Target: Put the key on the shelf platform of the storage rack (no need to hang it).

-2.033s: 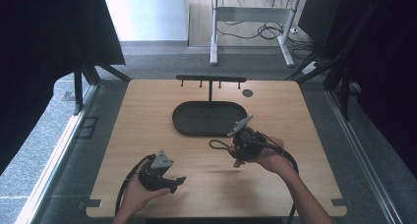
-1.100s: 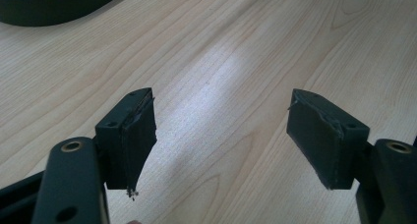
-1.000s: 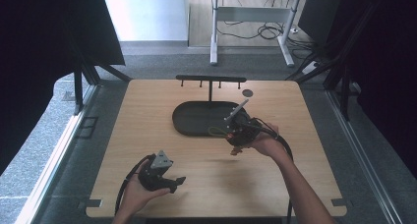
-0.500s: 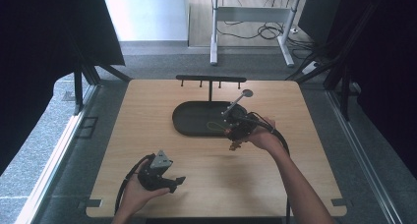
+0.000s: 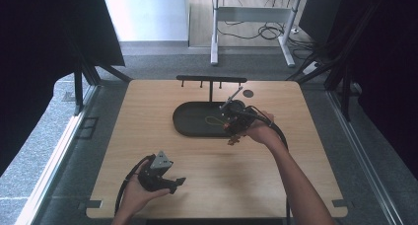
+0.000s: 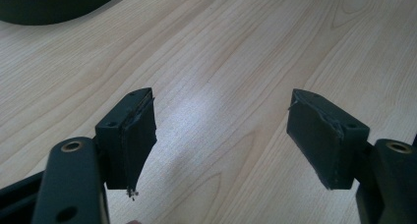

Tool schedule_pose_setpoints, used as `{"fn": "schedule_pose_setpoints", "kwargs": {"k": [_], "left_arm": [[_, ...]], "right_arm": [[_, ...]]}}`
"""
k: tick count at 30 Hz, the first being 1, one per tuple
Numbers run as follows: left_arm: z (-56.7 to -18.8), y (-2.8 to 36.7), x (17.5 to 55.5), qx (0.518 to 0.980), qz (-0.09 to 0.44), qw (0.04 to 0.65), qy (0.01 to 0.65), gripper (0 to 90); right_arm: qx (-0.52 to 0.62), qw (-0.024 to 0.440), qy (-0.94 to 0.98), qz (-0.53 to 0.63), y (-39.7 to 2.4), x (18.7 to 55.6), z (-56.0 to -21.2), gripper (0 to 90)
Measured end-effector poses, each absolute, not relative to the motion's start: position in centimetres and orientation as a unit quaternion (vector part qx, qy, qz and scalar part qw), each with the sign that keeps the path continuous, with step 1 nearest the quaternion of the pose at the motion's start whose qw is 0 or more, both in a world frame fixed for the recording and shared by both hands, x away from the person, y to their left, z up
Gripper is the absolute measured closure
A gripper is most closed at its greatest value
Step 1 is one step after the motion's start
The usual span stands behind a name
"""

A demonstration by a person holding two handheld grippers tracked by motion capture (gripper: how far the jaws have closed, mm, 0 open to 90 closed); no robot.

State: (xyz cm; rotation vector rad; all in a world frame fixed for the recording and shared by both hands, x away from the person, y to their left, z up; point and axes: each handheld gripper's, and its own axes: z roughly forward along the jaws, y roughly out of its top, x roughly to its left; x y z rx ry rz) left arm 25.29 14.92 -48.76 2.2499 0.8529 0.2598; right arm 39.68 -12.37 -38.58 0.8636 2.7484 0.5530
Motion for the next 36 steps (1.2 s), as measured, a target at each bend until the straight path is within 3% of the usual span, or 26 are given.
{"fn": "schedule_pose_setpoints", "kwargs": {"k": [36], "left_arm": [[-48.6, 15.6, 25.4, 0.864, 0.101, 0.360, 0.337, 27.4]], "right_arm": [[0.289, 0.114, 0.932, 0.185, -10.6, 42.3, -36.7, 67.2]]}}
